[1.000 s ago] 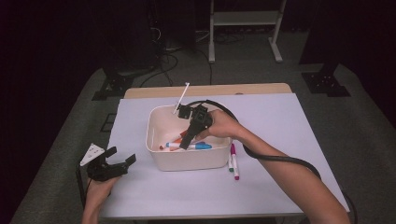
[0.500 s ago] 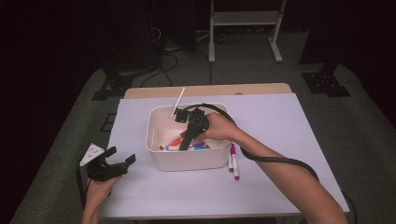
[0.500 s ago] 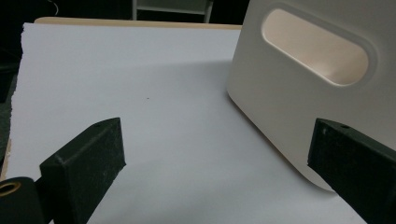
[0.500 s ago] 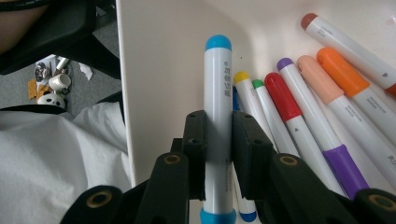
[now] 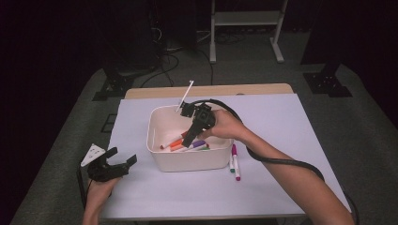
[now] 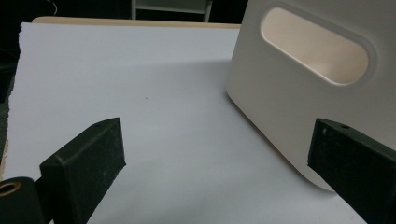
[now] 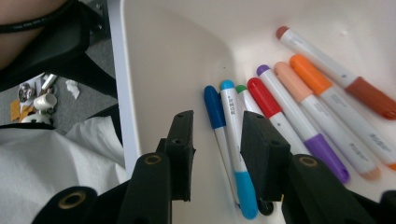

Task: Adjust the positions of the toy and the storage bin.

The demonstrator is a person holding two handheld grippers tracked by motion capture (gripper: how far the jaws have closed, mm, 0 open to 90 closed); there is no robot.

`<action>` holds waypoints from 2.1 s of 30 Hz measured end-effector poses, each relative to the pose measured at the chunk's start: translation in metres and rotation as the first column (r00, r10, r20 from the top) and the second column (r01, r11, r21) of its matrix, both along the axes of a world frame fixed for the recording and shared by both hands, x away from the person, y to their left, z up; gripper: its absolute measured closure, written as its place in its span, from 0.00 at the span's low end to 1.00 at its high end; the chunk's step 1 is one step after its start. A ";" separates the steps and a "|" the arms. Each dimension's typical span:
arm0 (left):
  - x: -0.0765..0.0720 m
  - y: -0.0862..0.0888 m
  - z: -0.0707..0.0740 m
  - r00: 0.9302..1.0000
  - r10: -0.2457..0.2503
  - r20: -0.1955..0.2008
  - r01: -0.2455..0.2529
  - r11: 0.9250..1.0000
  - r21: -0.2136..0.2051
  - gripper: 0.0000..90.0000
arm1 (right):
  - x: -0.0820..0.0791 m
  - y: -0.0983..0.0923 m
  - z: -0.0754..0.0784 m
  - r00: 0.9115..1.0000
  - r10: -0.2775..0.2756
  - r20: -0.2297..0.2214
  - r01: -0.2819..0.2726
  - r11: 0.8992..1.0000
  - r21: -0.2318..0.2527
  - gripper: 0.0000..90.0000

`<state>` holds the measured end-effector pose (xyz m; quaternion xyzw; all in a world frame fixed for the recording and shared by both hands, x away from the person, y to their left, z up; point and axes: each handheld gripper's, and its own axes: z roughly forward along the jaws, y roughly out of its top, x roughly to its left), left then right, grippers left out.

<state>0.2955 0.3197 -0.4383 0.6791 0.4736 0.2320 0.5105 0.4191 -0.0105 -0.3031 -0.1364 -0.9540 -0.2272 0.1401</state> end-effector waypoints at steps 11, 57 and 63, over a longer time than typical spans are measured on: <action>0.000 -0.002 0.000 1.000 -0.002 -0.005 0.002 1.000 0.006 0.03 | -0.008 -0.065 0.043 0.991 -0.115 0.063 0.107 0.986 0.127 0.68; -0.003 -0.002 0.001 1.000 0.005 -0.002 -0.005 1.000 0.006 0.03 | -0.038 -0.171 -0.127 0.864 -0.503 0.035 0.498 0.862 0.094 0.61; -0.002 -0.003 0.001 1.000 -0.001 -0.001 0.001 1.000 0.011 0.03 | -0.039 -0.174 -0.127 0.838 -0.540 0.086 0.535 0.842 0.072 0.61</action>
